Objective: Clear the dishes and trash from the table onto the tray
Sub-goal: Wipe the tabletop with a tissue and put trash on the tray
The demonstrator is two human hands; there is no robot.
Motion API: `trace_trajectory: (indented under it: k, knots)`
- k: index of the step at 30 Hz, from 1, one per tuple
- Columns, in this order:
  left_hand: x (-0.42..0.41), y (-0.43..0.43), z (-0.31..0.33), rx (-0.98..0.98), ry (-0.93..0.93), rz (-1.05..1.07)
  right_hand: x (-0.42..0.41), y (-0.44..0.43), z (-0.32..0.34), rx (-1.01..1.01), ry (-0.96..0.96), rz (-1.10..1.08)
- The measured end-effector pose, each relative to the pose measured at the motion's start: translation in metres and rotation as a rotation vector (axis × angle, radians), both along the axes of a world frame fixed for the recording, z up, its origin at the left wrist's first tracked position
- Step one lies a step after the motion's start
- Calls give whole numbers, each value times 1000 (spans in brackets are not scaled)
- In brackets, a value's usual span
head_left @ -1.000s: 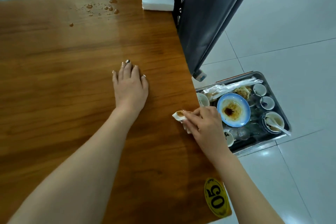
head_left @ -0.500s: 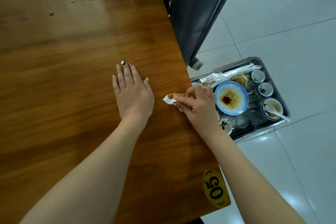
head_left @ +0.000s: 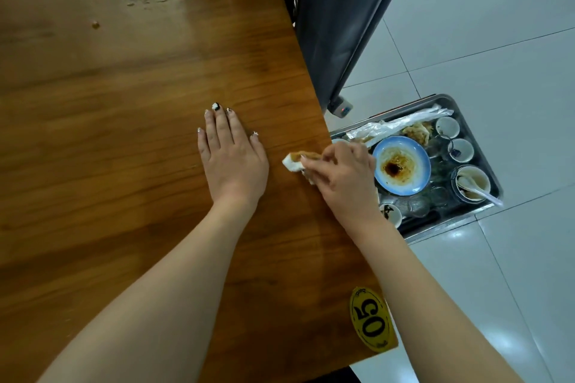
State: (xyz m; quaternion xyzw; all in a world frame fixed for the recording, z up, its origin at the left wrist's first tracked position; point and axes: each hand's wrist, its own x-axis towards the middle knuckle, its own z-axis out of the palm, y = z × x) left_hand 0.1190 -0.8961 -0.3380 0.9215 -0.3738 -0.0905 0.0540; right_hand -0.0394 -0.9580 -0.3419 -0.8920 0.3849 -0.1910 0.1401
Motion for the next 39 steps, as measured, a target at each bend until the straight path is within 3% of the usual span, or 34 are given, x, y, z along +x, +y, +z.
trace_trajectory:
  k: [5,15,26,39]
  knots:
    - [-1,1,1,-12,9,6,-40,16,1,32,13,23]
    - [-1,0,0,-25,-3,5,32,-44,8,167,47,-66]
    - [-3,2,0,-32,-6,2,-46,15,1,167,-72,-12]
    - [-2,2,0,-25,-5,5,19,-29,3,169,-65,-117]
